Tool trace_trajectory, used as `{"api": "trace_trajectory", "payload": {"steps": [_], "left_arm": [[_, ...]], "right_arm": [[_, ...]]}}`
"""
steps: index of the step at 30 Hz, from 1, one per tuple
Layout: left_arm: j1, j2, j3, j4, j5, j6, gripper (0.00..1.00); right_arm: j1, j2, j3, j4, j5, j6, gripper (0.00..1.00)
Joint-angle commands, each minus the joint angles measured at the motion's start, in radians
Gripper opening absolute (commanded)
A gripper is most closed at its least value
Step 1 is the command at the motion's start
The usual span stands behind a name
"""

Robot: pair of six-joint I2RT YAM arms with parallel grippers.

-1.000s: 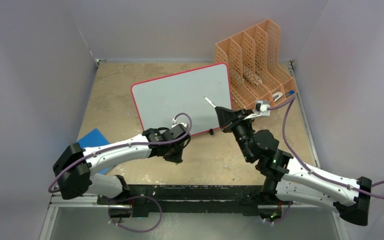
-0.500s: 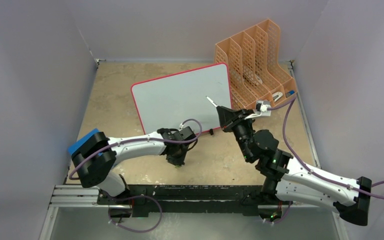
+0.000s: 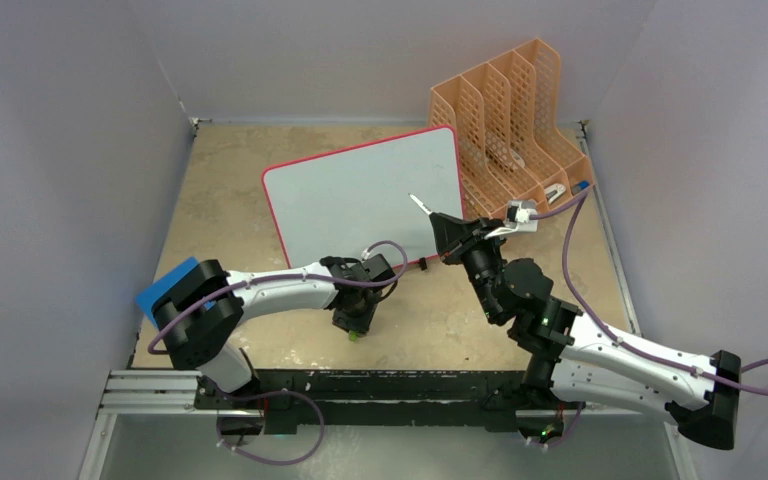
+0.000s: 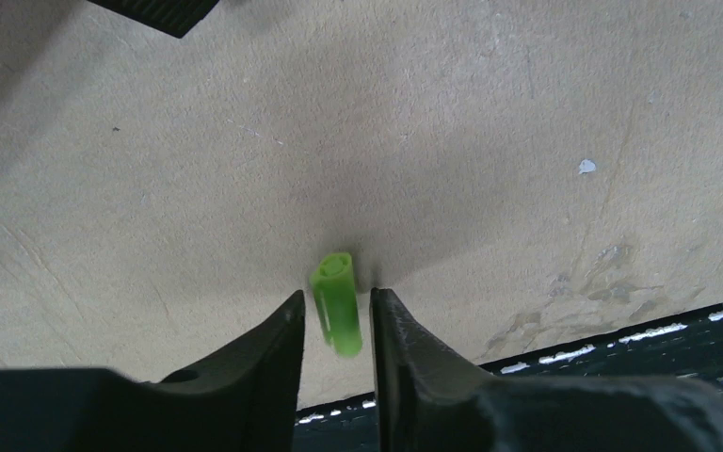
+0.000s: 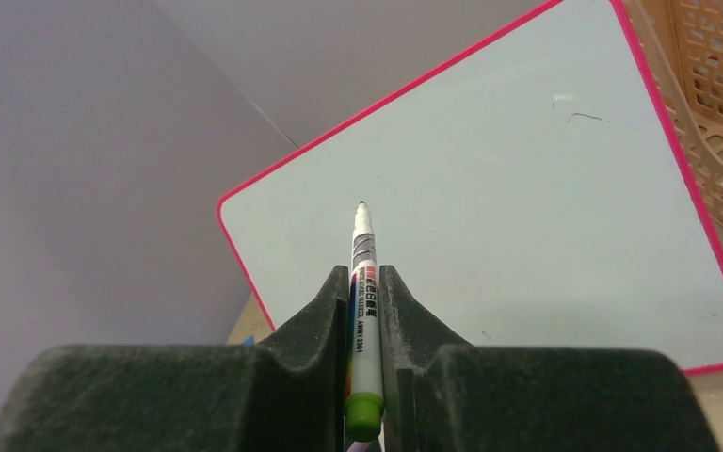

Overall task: Write a sentence on the whiteboard
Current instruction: Place the pen cap at the center of the board, then hold the whiteboard on the whiteboard stand.

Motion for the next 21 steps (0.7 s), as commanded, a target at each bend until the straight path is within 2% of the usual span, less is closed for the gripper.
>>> {"api": "trace_trajectory", "payload": {"steps": [1,5,14,17,21], "left_arm": [[0.008,-0.005,0.031,0.014,0.007,0.019,0.33],[0.01,-0.013,0.038,0.007,0.007,0.018,0.39],[0.034,-0.168,0.148,-0.083,-0.041,0.061,0.47],[0.079,-0.248,0.2,-0.091,-0.05,0.102,0.5],[0.205,-0.366,0.252,-0.06,-0.039,0.189,0.54]], "right_arm": [[0.001,-0.007,0.03,0.042,0.005,-0.006,0.0],[0.001,-0.008,0.034,0.033,0.001,-0.007,0.0],[0.001,0.001,0.07,0.002,-0.013,-0.059,0.0],[0.001,0.006,0.079,-0.011,-0.023,-0.076,0.0],[0.001,0.014,0.091,-0.01,-0.029,-0.106,0.0]]}}
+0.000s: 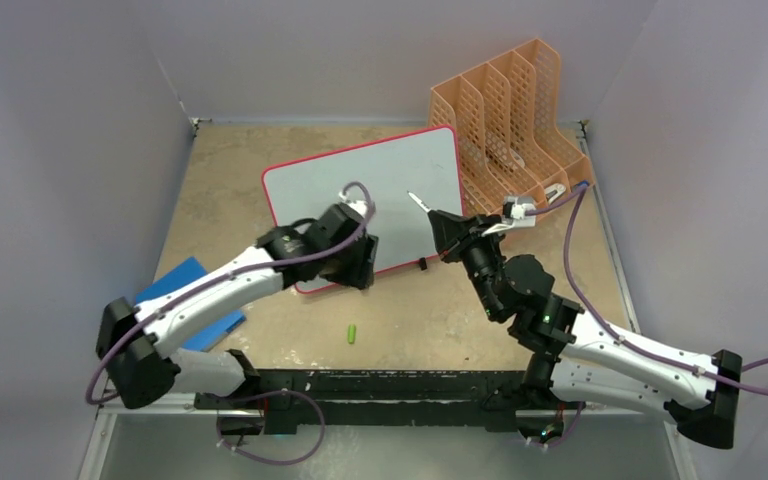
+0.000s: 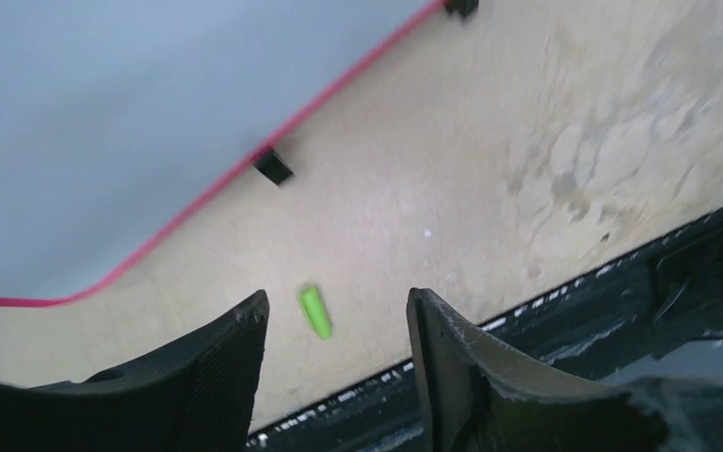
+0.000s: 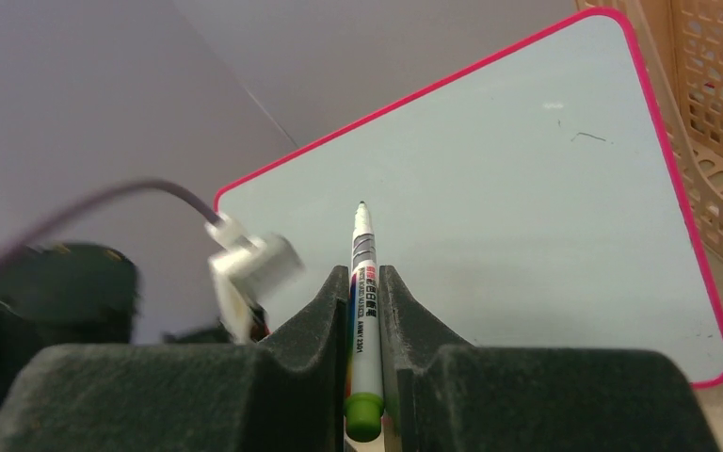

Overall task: Write a sentence on the whiteboard
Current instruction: Hold the whiteboard on the whiteboard stand.

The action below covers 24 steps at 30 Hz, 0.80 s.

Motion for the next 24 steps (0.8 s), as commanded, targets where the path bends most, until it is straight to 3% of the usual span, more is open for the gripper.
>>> {"api": "trace_trajectory", "payload": {"steps": [1,4,11,13,20,24], "left_arm": [[0.126,-0.144,0.089,0.03,-0.023,0.128,0.56],[0.196,-0.203,0.13,0.07,-0.012,0.196,0.6],[0.425,-0.254,0.161,0.163,0.185,0.289,0.66],[0.497,-0.265,0.165,0.187,0.241,0.302,0.72],[0.853,-0.277,0.138,0.303,0.585,0.288,0.81],[1.029,-0.267,0.096,0.381,0.773,0.258,0.74]], "right_arm": [[0.001,0.007,0.057,0.012,-0.01,-0.052,0.0],[0.001,0.02,0.068,0.017,-0.009,-0.072,0.0],[0.001,0.076,0.105,0.041,0.002,-0.175,0.0],[0.001,0.104,0.127,0.01,0.002,-0.184,0.0],[0.001,0.176,0.18,0.026,-0.037,-0.259,0.0],[0.001,0.223,0.217,0.026,-0.063,-0.302,0.0]]}}
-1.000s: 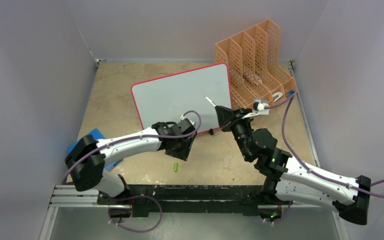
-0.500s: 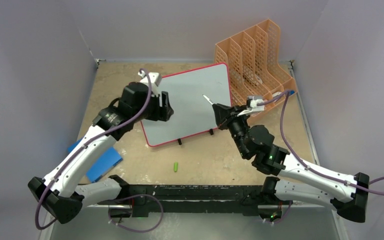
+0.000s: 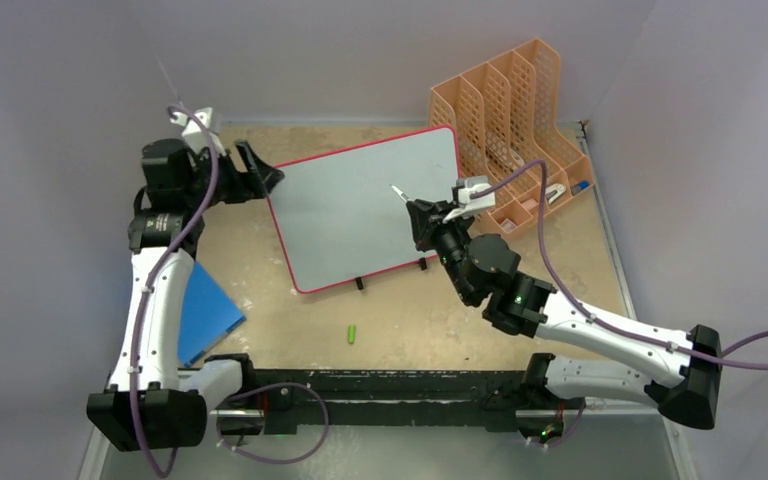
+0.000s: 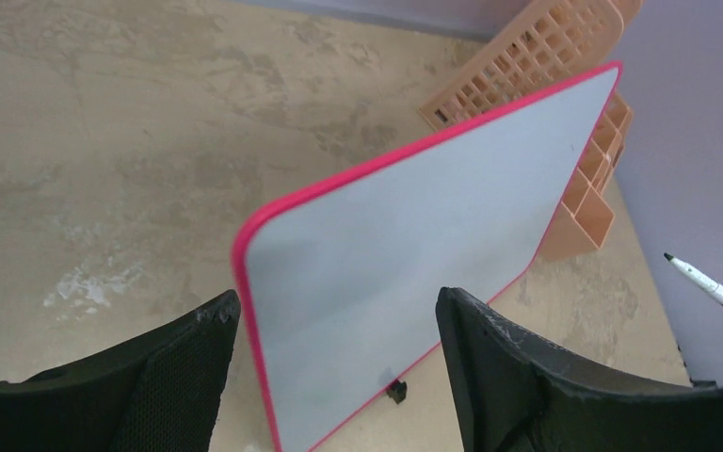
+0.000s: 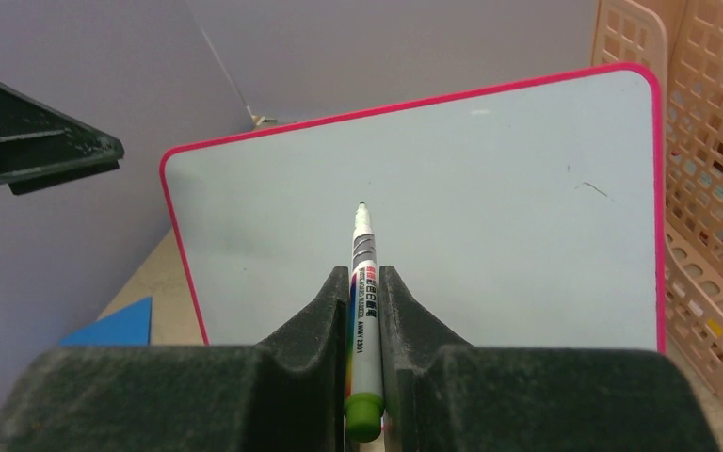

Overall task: Write a sentence on the whiteboard
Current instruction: Hold the whiteboard on the whiteboard stand.

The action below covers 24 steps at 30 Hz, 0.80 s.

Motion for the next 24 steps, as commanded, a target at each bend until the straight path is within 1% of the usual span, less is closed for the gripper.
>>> {"api": "trace_trajectory", "payload": {"steps": [1,7,10,12,14,17,20,24], "left_arm": [[0.133,-0.013,-0.037,0.152,0.272,-0.012,0.73],[0.232,-0.001,-0.14,0.322,0.392,-0.052,0.69],[0.303,0.017,-0.228,0.478,0.539,-0.103,0.67],[0.37,0.029,-0.291,0.598,0.641,-0.178,0.66],[0.42,0.036,-0.335,0.674,0.695,-0.219,0.65],[0.429,0.067,-0.348,0.731,0.768,-0.227,0.63],[0.429,0.099,-0.359,0.767,0.805,-0.224,0.61],[0.42,0.166,-0.402,0.903,0.889,-0.284,0.57]], "right_arm": [[0.001,0.037,0.082,0.041,-0.034,-0.079,0.0],[0.001,0.118,0.126,0.061,-0.081,-0.127,0.0],[0.001,0.156,0.148,0.068,-0.119,-0.154,0.0],[0.001,0.177,0.156,0.084,-0.147,-0.174,0.0],[0.001,0.195,0.162,0.107,-0.171,-0.192,0.0],[0.001,0.229,0.173,0.137,-0.207,-0.213,0.0],[0.001,0.266,0.187,0.16,-0.226,-0.225,0.0],[0.002,0.295,0.195,0.194,-0.24,-0.223,0.0]]}}
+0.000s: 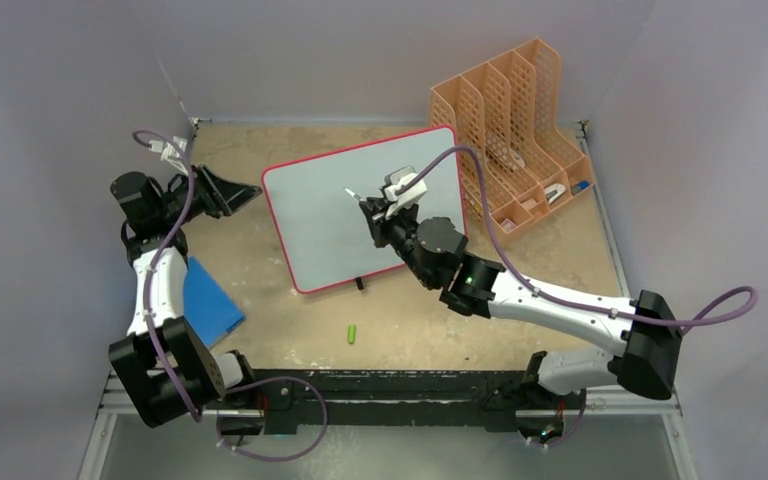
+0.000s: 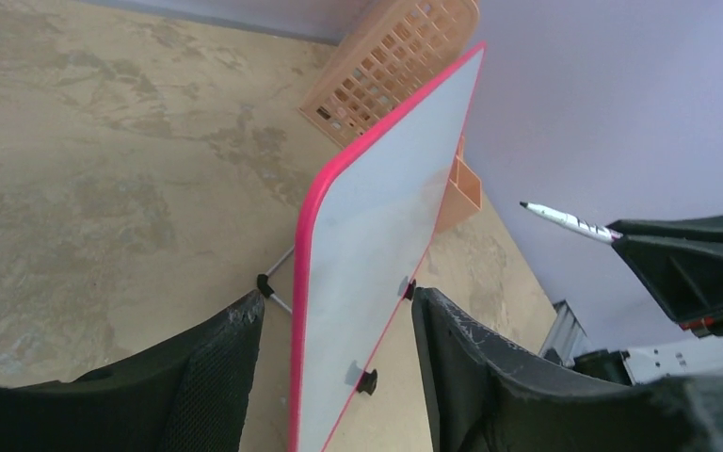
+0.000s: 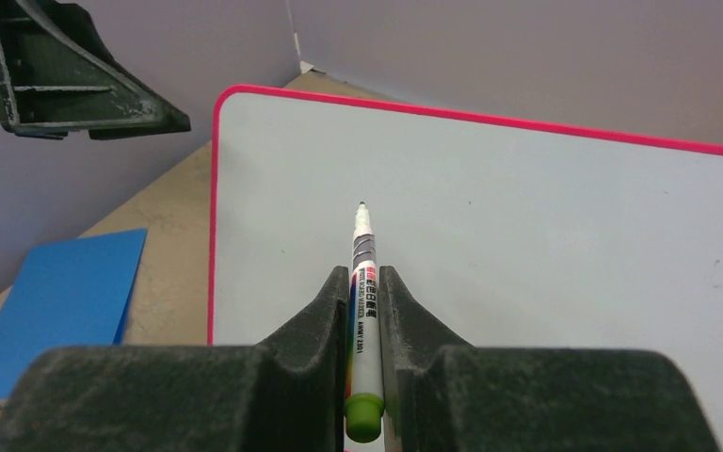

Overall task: Write a sentence on the whiteboard
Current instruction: Hold the whiteboard on the whiteboard stand.

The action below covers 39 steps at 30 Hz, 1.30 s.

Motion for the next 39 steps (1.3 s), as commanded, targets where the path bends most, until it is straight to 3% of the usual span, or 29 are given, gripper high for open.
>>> {"api": "trace_trajectory", "payload": {"steps": [1,9,19,28,30,39], "left_arm": [[-0.014,0.065,-0.043,0.235,0.154,-0.065,0.55],[-0.081,0.147,-0.054,0.281,0.187,-0.024,0.48],[-0.08,0.238,-0.11,0.592,0.281,-0.198,0.38],[-0.098,0.257,-0.123,0.625,0.3,-0.203,0.14],[-0.098,0.261,-0.123,0.617,0.295,-0.198,0.0],[-0.104,0.27,-0.119,0.553,0.292,-0.119,0.0]], "right_arm": [[0.003,0.013,0.049,0.111,-0.035,-0.026,0.0],[0.017,0.036,0.053,0.128,-0.028,-0.038,0.0],[0.056,0.091,0.079,0.146,0.007,-0.093,0.0],[0.115,0.206,0.144,0.193,0.095,-0.157,0.0],[0.123,0.231,0.157,0.203,0.107,-0.17,0.0],[0.13,0.315,0.222,0.23,0.113,-0.189,0.0]]}}
